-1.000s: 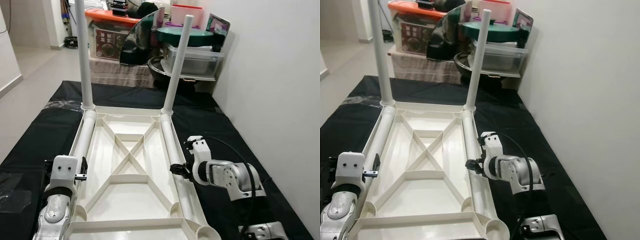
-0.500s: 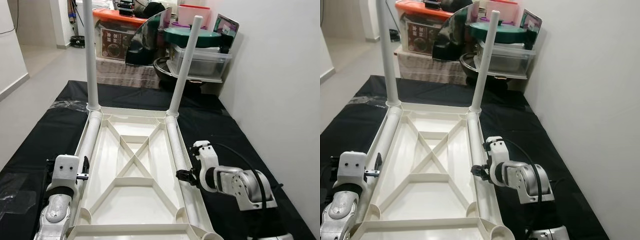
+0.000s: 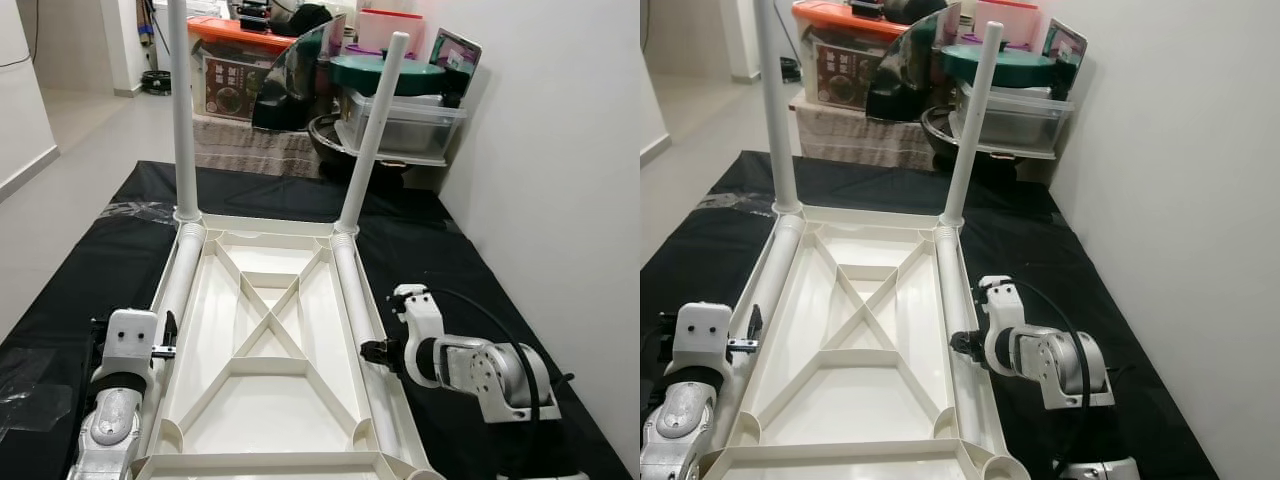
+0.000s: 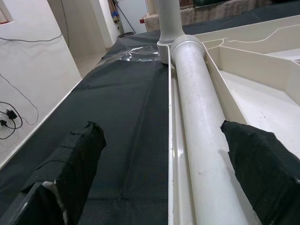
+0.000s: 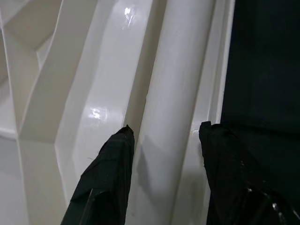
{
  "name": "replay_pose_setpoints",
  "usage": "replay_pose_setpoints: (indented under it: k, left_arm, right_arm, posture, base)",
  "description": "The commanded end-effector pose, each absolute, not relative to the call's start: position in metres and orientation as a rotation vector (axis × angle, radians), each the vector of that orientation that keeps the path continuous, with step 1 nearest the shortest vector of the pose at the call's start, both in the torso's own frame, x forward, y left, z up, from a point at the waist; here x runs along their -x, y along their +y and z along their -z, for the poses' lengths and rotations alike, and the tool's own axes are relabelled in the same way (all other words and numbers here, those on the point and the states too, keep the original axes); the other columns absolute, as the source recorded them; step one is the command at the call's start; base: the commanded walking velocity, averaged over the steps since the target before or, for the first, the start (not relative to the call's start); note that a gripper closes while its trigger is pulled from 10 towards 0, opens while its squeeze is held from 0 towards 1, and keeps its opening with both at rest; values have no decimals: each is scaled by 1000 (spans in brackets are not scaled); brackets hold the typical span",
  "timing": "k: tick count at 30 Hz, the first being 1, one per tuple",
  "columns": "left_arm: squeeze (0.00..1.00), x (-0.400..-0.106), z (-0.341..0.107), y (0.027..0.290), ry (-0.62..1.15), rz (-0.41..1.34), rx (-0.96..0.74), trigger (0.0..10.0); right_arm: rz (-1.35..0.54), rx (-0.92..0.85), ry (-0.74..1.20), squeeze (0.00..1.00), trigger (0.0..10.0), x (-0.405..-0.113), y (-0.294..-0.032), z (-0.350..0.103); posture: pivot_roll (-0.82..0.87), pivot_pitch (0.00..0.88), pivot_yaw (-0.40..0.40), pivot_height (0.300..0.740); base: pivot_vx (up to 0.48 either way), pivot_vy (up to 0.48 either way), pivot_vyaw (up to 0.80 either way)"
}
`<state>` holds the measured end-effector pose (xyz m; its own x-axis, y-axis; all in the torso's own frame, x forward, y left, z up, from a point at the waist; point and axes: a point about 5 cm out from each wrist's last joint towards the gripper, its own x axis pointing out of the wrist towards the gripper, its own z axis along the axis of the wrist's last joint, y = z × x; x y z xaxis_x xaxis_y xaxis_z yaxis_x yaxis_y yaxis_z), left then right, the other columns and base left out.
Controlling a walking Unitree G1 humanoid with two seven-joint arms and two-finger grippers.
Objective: Building children table
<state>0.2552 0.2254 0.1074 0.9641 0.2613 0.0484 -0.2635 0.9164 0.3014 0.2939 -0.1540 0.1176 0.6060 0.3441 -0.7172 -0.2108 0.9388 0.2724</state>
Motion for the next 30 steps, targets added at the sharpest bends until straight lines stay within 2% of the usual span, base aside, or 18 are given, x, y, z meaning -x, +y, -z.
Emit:
replay_pose_setpoints:
  k: [1,3,4,6,8,9,10,11,12,13,30]
  left_arm:
    - [0,-254,-97,224,39,-265,-319,10000]
    - [0,-253,-97,224,40,-264,-319,10000]
    - [0,-253,-97,224,39,-264,-319,10000]
    - [0,-253,-97,224,39,-264,-319,10000]
    - [0,-253,-97,224,38,-264,-320,10000]
    - [0,-253,-97,224,38,-264,-320,10000]
    - [0,-254,-97,224,38,-262,-320,10000]
    - [0,-254,-97,223,37,-261,-320,10000]
    - [0,-254,-97,223,37,-261,-320,10000]
    - [0,-254,-97,223,37,-260,-320,10000]
    - [0,-254,-96,223,38,-258,-320,10000]
  right_arm:
    - [-214,-216,1028,0,10000,-282,-168,-95]
    - [-210,-233,1021,0,10000,-284,-167,-98]
    - [-218,-238,1006,0,4471,-285,-166,-101]
    - [-218,-238,1006,0,4471,-285,-166,-101]
    - [-239,-230,994,0,2824,-285,-164,-104]
    - [-239,-230,994,0,2824,-285,-164,-104]
    - [-242,-218,1003,0,0,-284,-164,-102]
    - [-232,-204,1022,0,5412,-281,-166,-99]
    - [-232,-204,1022,0,5412,-281,-166,-99]
    - [-227,-195,1033,0,10000,-279,-166,-97]
    - [-332,-101,935,0,10000,-284,-149,-125]
  posture:
    - [-12,0,-144,740]
    - [-12,0,-144,740]
    - [-12,0,-143,740]
    - [-12,0,-143,740]
    - [-14,0,-142,740]
    - [-14,0,-142,740]
    - [-13,0,-142,740]
    - [-12,0,-142,740]
    - [-12,0,-142,740]
    - [-12,0,-142,740]
    - [-16,0,-142,740]
  base:
    - [0,0,0]
    - [0,0,0]
    - [0,0,0]
    - [0,0,0]
    - [0,0,0]
    - [0,0,0]
    - [0,0,0]
    - [0,0,0]
    - [0,0,0]
    - [0,0,0]
    - [0,0,0]
